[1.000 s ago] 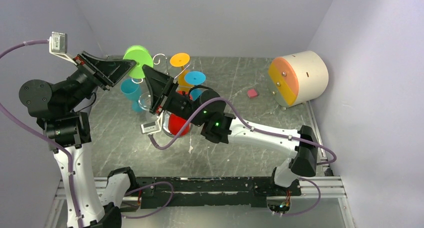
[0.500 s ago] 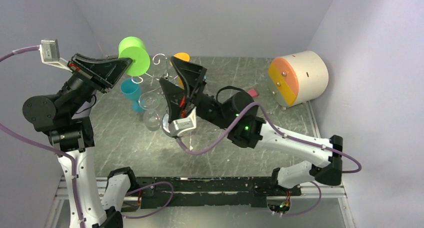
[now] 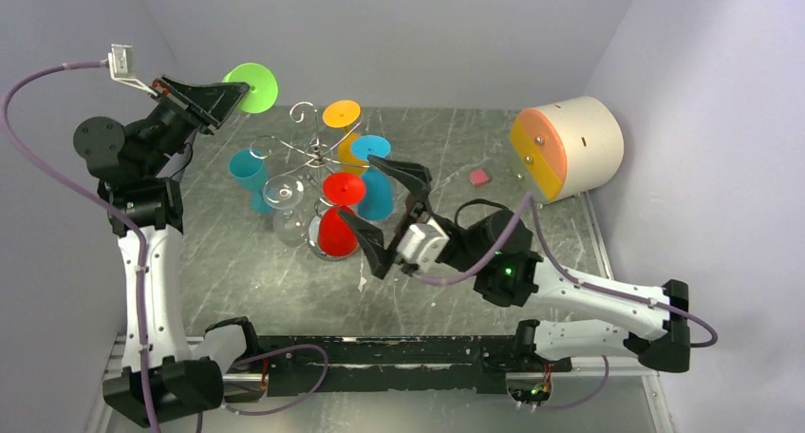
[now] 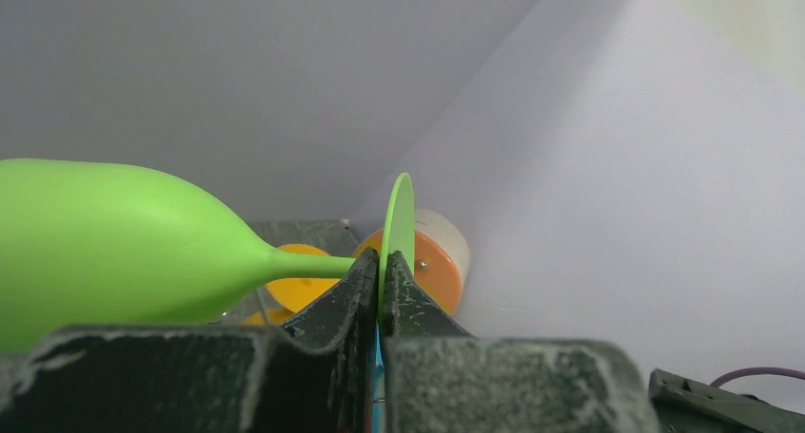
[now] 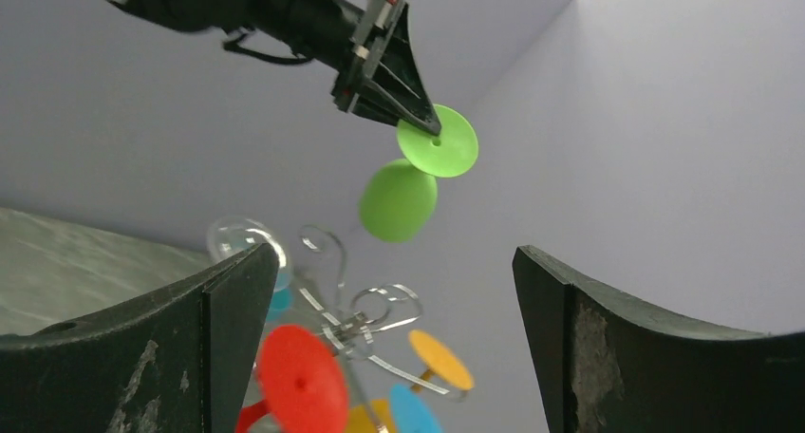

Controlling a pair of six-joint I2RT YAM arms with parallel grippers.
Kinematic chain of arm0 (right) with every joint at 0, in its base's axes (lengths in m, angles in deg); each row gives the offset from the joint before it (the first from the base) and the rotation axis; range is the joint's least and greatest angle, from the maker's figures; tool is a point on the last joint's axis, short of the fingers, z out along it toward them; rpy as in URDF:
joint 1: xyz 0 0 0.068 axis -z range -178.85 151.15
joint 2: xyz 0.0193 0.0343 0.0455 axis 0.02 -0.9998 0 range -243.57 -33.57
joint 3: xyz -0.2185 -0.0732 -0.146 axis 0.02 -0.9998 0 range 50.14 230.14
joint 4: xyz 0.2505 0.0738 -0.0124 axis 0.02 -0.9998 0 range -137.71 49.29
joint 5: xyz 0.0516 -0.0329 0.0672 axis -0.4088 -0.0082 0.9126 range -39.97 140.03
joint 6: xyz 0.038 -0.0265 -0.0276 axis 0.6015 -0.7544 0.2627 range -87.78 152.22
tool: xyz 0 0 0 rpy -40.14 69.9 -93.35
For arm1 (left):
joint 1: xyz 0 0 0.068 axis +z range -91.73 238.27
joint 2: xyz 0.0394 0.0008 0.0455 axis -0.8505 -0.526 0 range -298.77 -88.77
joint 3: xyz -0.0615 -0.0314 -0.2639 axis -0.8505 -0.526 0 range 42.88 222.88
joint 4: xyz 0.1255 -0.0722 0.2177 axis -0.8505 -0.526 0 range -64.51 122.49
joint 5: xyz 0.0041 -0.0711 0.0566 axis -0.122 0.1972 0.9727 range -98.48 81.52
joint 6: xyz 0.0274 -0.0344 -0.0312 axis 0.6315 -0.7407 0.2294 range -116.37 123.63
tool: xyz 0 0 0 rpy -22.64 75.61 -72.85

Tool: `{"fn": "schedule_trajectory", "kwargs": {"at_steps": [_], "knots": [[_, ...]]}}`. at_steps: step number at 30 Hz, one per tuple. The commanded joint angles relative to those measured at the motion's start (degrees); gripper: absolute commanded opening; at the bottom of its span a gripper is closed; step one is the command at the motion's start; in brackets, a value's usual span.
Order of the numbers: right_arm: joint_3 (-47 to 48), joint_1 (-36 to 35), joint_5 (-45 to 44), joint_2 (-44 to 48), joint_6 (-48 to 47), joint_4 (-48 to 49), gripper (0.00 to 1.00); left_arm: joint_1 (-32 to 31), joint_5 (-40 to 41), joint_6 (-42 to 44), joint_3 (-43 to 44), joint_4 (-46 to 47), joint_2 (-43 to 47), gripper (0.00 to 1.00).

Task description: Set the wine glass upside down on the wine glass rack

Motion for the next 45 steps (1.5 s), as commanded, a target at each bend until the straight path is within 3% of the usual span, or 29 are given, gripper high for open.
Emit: {"fn": "schedule_trajectory", "kwargs": {"at_steps": [1, 6, 10, 15, 28, 36, 45], "knots": [[-5.44, -0.50, 0.07, 6.76, 15.30, 3.31, 1.00, -0.14, 0.91, 3.30, -0.67, 2.13, -1.56, 0.07], [-7.59, -0.47, -2.71, 12.76, 26.20, 1.15, 1.00, -0.20, 1.14, 3.56, -4.57, 4.59, -3.83, 0.07], [-8.91, -0.46, -0.85, 16.25, 29.80, -1.05, 1.00, -0.20, -1.70, 4.45, -5.68, 5.93, -7.68, 0.07], [-9.70, -0.45, -2.19, 18.12, 29.66, -1.72, 1.00, -0.20, -6.41, 4.41, -5.01, 5.37, -11.01, 0.07], [-11.00, -0.49, -2.40, 20.52, 30.41, -0.38, 1.00, -0.59, -5.86, 0.50, -11.08, 7.86, -7.84, 0.07], [-9.25, -0.51, -2.75, 18.88, 31.07, -1.24, 1.00, -1.39, -8.71, 2.25, -9.61, 4.62, -10.72, 0.07], [-7.06, -0.47, -3.32, 18.05, 31.34, -3.33, 1.00, -3.65, -11.87, 1.47, -8.24, 7.00, -15.32, 0.07]]}}
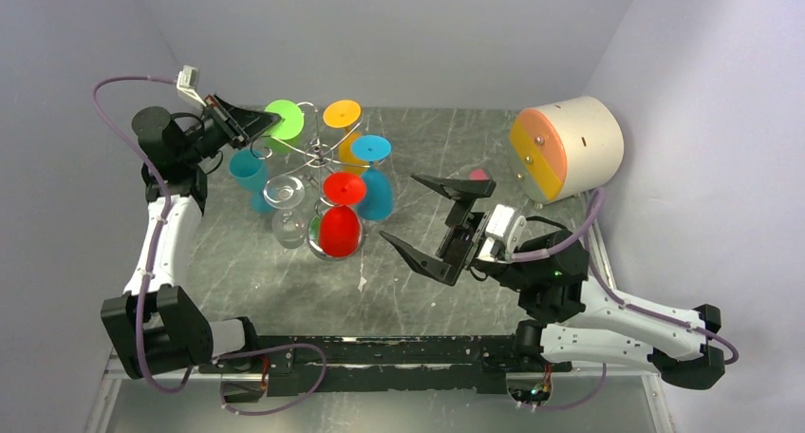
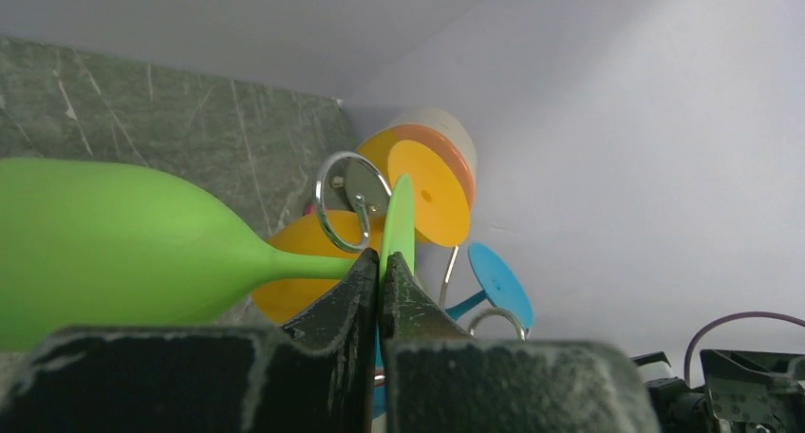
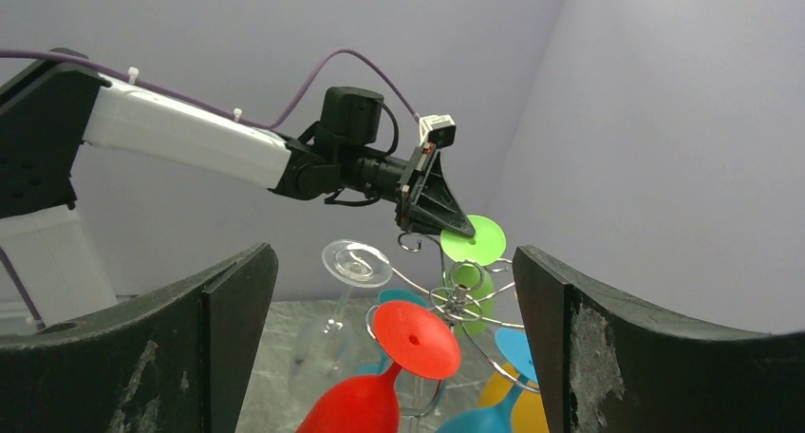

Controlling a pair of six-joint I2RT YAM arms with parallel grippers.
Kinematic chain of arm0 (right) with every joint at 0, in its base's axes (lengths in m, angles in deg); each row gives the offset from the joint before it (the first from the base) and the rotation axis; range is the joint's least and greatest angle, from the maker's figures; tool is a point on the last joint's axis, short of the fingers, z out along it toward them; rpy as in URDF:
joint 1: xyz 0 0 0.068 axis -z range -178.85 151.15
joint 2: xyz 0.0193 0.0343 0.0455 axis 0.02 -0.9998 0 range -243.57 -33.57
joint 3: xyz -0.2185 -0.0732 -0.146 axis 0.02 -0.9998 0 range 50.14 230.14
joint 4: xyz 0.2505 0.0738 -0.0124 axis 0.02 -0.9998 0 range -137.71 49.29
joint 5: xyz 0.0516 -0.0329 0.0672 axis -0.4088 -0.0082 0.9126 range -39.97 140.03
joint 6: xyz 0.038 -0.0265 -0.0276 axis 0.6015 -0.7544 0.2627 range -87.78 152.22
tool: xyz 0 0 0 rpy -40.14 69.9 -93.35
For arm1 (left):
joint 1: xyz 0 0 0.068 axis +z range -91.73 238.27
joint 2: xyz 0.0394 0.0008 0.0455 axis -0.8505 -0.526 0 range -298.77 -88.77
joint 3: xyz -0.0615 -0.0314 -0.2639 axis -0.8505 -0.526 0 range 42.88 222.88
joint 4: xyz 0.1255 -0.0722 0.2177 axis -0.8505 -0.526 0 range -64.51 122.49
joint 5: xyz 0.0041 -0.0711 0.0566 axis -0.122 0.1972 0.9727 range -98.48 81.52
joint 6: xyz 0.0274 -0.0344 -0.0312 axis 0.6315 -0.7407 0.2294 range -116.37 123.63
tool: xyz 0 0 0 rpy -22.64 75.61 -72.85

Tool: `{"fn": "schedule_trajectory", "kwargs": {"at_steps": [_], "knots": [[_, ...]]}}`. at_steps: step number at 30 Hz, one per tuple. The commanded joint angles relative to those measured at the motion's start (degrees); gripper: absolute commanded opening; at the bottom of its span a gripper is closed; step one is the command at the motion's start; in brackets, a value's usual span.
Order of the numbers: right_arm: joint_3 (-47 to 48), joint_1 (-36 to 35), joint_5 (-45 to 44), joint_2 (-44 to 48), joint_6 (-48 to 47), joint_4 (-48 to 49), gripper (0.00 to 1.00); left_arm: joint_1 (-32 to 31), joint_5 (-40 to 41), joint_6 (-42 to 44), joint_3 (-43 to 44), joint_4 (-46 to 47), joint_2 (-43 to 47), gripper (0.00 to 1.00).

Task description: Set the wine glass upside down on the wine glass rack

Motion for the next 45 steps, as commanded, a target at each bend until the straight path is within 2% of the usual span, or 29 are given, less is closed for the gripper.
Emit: {"fn": "schedule_trajectory", "kwargs": {"at_steps": [1, 23, 25, 28, 30, 39, 45], "knots": [[2.03, -0.19, -0.05, 0.79, 0.95, -0.69, 1.00, -1.62, -3.29, 0.82, 2.87, 1.58, -2.33, 0.07], [1.96, -0.24, 0.68, 0.97, 2.12, 0.51, 1.00, -4.70, -6.25, 1.17, 5.08, 3.47, -5.14, 0.07], [2.32, -0.23, 0.48, 0.63, 2.00, 0.27, 1.00, -4.72, -6.22, 3.24, 5.77, 1.06, -4.74, 0.07], [3.16, -0.23, 0.86, 0.11, 2.93, -0.59, 1.00, -4.73, -4.84, 7.07, 7.09, -5.30, -4.11, 0.13], [2.92, -0.20, 1.55, 0.06, 3.68, -0.14, 1.00, -4.74, -4.41, 9.36, 8.74, -8.94, -4.37, 0.08], [3.19, -0.22, 2.26, 0.41, 4.79, -0.03, 1.00, -4.62, -1.94, 6.18, 10.50, -9.09, -2.52, 0.07], [3.54, -0.21, 2.48, 0.05, 4.55, 0.28, 1.00, -4.68, -3.06, 9.00, 12.88, -18.51, -4.53, 0.07]]}}
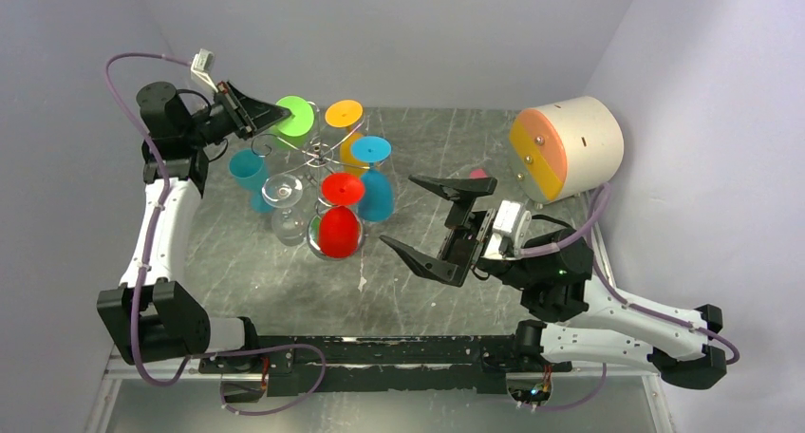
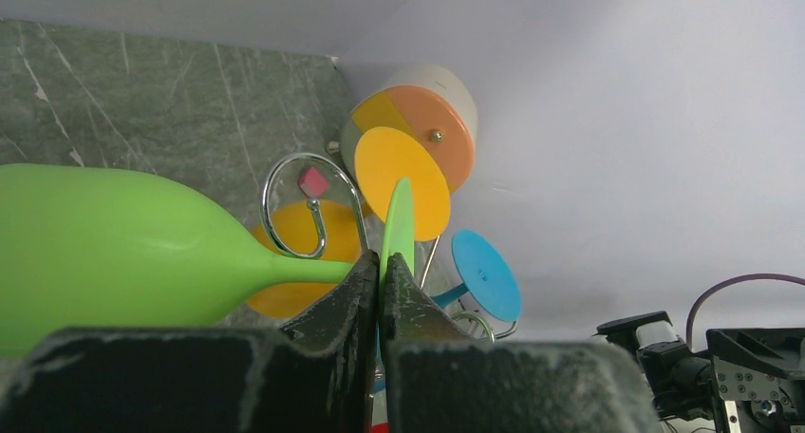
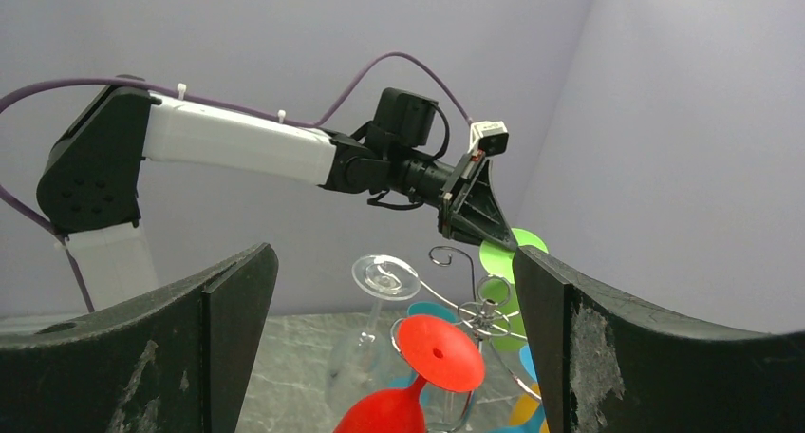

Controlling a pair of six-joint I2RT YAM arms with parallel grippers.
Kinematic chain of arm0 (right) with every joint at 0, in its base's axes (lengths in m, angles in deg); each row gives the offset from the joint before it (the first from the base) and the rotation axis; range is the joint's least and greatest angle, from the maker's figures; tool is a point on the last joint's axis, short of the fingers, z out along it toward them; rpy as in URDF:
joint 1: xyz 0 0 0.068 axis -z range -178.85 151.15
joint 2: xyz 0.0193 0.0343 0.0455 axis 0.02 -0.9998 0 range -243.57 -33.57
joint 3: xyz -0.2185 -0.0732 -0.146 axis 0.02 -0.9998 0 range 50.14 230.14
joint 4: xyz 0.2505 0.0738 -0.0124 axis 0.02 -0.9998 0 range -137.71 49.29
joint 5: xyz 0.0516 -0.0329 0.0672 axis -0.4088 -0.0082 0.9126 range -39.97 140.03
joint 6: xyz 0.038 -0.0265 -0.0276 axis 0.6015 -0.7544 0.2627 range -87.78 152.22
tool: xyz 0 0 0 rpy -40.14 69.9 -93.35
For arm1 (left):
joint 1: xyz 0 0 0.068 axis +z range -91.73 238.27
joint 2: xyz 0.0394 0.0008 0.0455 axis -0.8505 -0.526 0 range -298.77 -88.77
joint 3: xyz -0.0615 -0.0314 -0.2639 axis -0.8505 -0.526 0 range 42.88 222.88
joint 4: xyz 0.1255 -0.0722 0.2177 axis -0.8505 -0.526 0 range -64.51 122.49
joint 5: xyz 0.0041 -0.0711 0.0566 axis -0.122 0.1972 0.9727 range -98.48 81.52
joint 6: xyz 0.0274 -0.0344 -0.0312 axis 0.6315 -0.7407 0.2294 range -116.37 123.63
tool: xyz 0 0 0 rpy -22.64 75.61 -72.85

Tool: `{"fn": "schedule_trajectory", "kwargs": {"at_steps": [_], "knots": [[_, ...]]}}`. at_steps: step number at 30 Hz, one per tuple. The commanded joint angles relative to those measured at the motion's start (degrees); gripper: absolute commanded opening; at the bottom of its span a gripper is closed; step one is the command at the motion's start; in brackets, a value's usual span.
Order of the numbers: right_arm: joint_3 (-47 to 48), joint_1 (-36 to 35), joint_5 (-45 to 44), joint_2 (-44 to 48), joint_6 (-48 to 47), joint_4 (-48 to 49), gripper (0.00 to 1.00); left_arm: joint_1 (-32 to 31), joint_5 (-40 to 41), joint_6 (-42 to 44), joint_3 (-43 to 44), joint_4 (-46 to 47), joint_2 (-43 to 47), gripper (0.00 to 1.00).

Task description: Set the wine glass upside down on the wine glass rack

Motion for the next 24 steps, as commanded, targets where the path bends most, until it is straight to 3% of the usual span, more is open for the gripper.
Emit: {"fn": "schedule_trajectory", "kwargs": {"at_steps": [1, 12, 24], "knots": [[1.95, -0.22, 0.30, -0.04, 0.40, 1.20, 1.00, -0.87, -0.74, 1.34, 1.60, -4.20, -0.07, 0.07], [3.42, -0.22, 1.24, -1.56, 0.58, 1.02, 1.00, -0.90, -2.40, 3.32, 1.49, -5.48, -0.34, 0.07], [3.53, -0.21, 1.18, -0.62, 0.16, 0.34, 1.00, -3.86, -0.99, -0.65, 1.05, -0.05, -1.02, 0.07]]}}
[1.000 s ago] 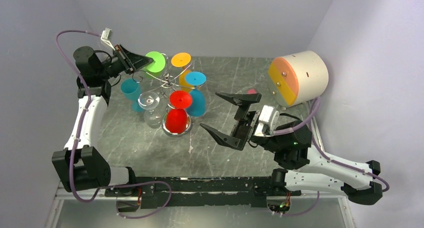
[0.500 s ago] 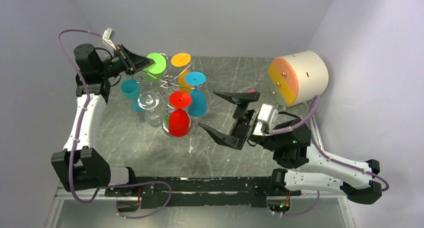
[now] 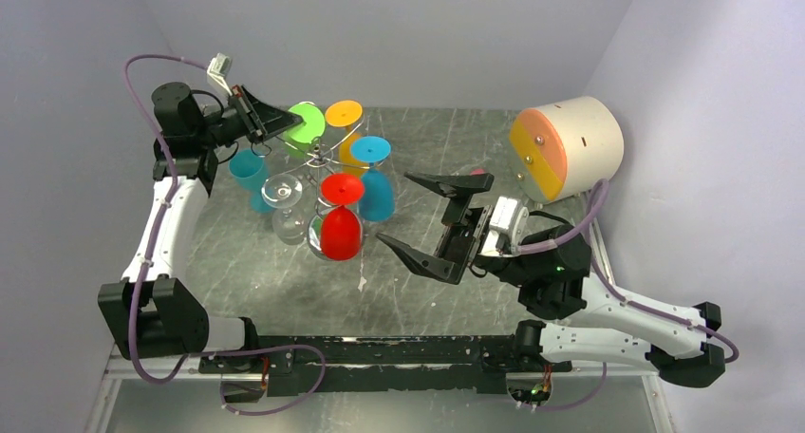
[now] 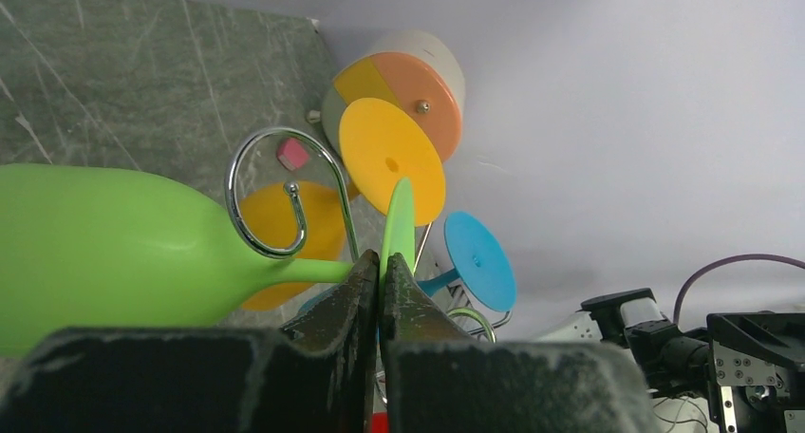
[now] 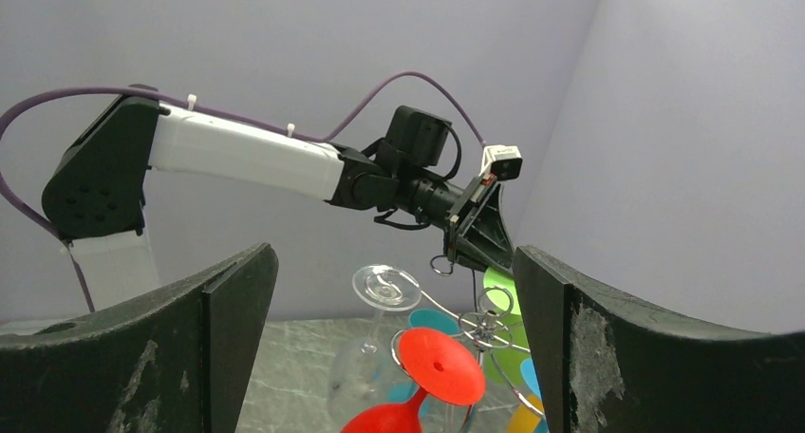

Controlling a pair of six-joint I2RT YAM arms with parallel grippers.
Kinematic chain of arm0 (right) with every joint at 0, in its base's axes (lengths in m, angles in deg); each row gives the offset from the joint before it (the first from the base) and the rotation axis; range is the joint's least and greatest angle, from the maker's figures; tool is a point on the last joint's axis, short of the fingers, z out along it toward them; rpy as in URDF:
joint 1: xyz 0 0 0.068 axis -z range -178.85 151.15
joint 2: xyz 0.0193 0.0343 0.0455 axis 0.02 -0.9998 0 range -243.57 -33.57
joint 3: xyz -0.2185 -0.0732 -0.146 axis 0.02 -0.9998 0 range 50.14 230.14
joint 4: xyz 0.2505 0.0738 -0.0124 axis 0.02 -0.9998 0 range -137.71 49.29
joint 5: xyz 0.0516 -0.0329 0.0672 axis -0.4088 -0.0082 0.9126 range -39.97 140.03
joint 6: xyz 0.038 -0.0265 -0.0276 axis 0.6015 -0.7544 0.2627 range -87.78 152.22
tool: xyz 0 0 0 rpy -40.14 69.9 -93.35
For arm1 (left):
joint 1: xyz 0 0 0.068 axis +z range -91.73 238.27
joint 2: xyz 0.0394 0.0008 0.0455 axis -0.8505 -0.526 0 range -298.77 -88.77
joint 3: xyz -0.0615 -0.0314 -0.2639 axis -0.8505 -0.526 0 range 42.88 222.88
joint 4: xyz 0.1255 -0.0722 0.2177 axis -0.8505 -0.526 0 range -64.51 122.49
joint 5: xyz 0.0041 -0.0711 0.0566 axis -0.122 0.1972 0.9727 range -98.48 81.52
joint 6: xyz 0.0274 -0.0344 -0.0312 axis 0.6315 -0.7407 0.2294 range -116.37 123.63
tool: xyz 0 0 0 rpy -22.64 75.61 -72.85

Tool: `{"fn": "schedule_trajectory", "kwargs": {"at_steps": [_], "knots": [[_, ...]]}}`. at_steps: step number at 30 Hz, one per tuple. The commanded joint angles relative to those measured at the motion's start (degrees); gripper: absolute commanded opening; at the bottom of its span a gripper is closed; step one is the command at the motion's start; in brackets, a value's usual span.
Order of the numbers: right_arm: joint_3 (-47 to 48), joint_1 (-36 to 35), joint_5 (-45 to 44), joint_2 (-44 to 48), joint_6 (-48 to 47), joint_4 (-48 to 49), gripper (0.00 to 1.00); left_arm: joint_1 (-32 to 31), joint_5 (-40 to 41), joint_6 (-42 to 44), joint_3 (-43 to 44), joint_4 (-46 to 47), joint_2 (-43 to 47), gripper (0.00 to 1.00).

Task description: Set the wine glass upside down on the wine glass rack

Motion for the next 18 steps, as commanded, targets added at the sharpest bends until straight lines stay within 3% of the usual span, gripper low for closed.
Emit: {"fn": "schedule_trajectory", "kwargs": {"at_steps": [1, 18], "knots": [[1.44, -0.23, 0.48, 1.30, 0.19, 0.37, 1.00, -1.11, 0.20, -1.25, 1.06, 3.07, -0.24, 0.07], [0.48, -0.22, 0.61, 3.58, -0.16, 0.01, 1.00, -1.39, 7.27, -3.71, 1.37, 9.50, -1.20, 0.07]]}}
